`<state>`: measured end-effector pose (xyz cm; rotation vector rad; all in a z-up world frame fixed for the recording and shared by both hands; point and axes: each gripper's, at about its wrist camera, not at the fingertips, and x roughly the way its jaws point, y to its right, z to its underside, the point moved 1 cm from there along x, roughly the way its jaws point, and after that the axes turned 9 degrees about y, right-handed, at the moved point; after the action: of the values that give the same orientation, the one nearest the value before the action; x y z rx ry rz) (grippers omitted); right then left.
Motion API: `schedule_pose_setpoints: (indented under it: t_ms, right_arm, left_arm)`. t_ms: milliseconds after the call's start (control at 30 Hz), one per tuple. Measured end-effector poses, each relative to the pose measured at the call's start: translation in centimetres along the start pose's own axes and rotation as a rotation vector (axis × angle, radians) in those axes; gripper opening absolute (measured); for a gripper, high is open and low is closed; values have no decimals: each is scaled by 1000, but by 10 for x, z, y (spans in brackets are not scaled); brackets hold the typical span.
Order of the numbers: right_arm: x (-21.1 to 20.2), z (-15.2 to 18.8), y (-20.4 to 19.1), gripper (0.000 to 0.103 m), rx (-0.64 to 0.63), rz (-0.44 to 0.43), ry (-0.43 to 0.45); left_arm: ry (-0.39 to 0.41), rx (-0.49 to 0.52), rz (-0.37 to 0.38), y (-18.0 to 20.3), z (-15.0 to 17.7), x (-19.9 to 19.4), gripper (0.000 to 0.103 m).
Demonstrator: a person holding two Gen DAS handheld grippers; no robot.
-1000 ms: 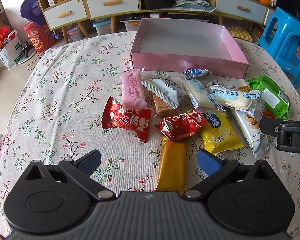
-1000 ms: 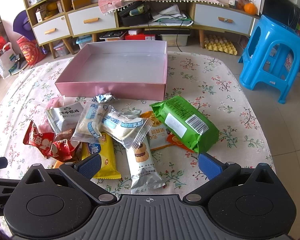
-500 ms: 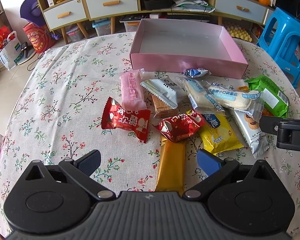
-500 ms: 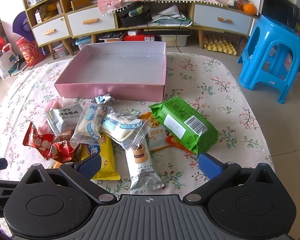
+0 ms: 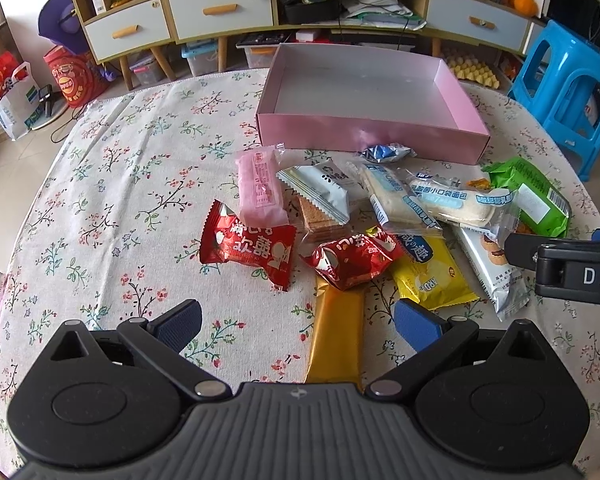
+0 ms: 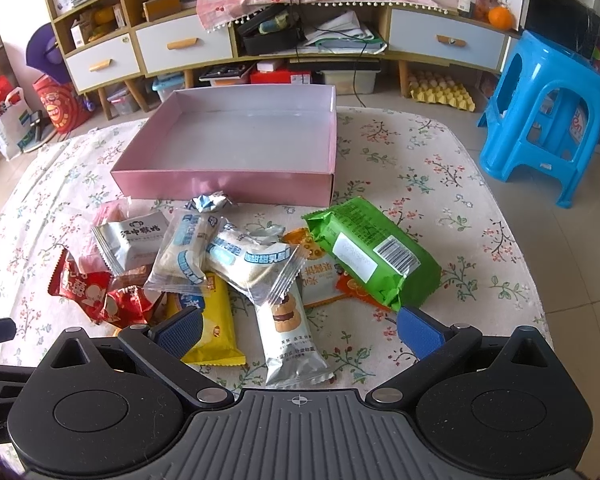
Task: Organize snacks
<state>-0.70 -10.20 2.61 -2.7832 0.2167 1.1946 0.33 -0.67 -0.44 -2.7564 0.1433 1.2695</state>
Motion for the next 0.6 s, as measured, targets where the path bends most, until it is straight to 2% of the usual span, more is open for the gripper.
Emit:
schedule_pose_setpoints:
  t_ms: [600]
  right_arm:
    - [4,-4,-5,103,4,-3,3]
  left_arm:
    - [14,-24,27,-5,-6,3,103]
